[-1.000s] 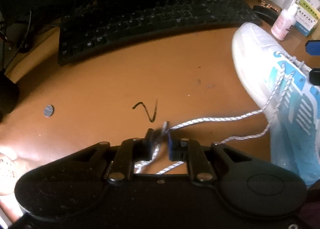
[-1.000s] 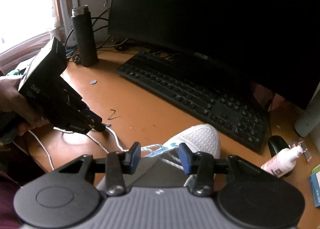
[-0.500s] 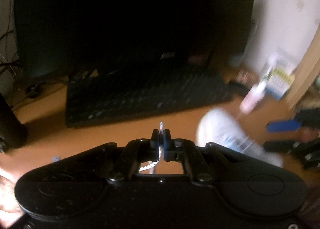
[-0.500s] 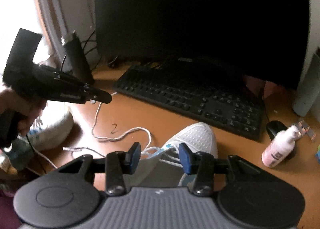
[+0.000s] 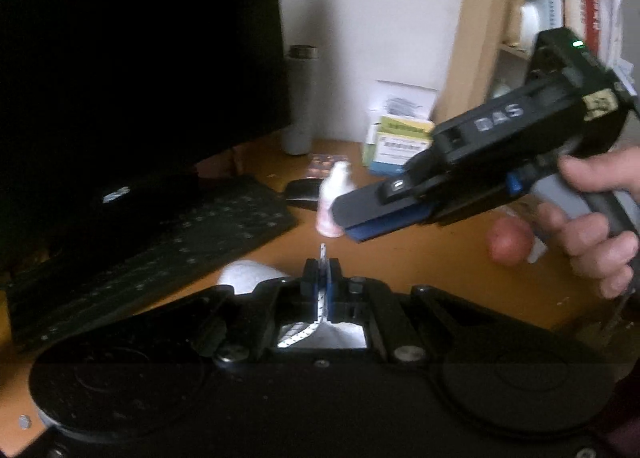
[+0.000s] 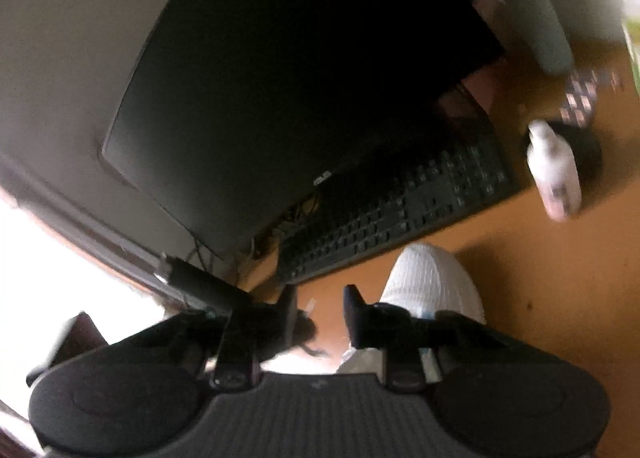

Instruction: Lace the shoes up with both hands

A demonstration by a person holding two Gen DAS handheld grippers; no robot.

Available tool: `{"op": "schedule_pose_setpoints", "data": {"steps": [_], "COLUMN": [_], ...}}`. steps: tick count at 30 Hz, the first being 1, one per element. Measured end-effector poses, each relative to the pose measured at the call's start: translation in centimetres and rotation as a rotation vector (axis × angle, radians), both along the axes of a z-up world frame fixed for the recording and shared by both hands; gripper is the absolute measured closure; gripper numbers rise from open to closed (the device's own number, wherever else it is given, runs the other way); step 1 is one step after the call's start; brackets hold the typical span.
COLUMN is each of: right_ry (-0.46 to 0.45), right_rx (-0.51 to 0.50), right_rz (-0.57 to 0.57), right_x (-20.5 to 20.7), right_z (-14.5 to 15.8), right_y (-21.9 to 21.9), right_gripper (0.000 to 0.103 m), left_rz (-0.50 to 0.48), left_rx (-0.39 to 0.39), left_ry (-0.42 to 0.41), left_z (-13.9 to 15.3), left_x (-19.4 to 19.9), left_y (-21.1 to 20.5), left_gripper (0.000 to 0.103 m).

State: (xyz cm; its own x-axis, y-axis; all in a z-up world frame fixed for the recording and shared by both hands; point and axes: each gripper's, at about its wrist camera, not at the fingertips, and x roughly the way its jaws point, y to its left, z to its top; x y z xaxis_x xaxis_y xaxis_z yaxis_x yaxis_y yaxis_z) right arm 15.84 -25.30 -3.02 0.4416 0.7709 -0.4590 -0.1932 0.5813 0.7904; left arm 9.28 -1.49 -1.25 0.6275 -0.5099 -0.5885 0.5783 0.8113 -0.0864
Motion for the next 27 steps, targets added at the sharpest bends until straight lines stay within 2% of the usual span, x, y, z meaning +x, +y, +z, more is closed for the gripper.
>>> {"op": "schedule_pose_setpoints", "data": {"steps": [1, 6, 7, 8, 10, 13, 16, 22, 24, 25, 27], "right_ry": [0.030, 0.065, 0.072, 0.072, 0.063, 0.041, 0.007, -0.068, -0.072, -0.072, -0.083], "right_rx": [0.014, 0.028, 0.037, 0.061, 0.049, 0.013, -0.030, -0.111, -0.113, -0.116, -0.132], "right_rz": [-0.008, -0.007, 0.000, 0.006, 0.004, 0.005, 0.015, 0.051, 0.058, 0.064, 0.073], "right_x": [0.0, -0.1, -0.1, -0.2, -0.4, -0.6, -0.9, -1.3, -1.4, -1.4, -1.5], "right_z": [-0.4, -1.0, -1.2, -1.3, -1.4, -1.2, -0.9, -0.2, -0.2, -0.2, -0.2], "right_y": [-0.4, -0.7, -0.7, -0.7, -0.8, -0.4, -0.3, 0.6, 0.6, 0.6, 0.7], "right_gripper": [0.077, 0.079, 0.093, 0.100, 0.100, 0.100, 0.100, 0.100, 0.100, 0.100, 0.100], "left_rz": [-0.010, -0.050, -0.049, -0.049, -0.050, -0.043, -0.036, -0.044, -0.043, -0.039, -0.038], "left_rx": [-0.005, -0.025, -0.022, -0.018, -0.010, 0.023, 0.048, 0.073, 0.068, 0.069, 0.074], "left_ry": [0.000, 0.001, 0.002, 0.007, 0.019, 0.029, 0.036, 0.039, 0.040, 0.043, 0.049], "left_z": [0.0, -0.2, -0.3, -0.4, -0.6, -0.7, -0.8, -0.8, -0.8, -0.8, -0.9], "left_x": [-0.1, -0.5, -0.5, -0.4, -0.3, 0.0, 0.0, -0.3, -0.5, -0.6, -0.6], "left_y": [-0.3, -1.3, -1.4, -1.5, -1.8, -2.3, -2.5, -2.4, -2.3, -2.3, -2.4], "left_gripper": [0.102, 0.102, 0.102, 0.102, 0.102, 0.091, 0.091, 0.092, 0.096, 0.101, 0.102]}}
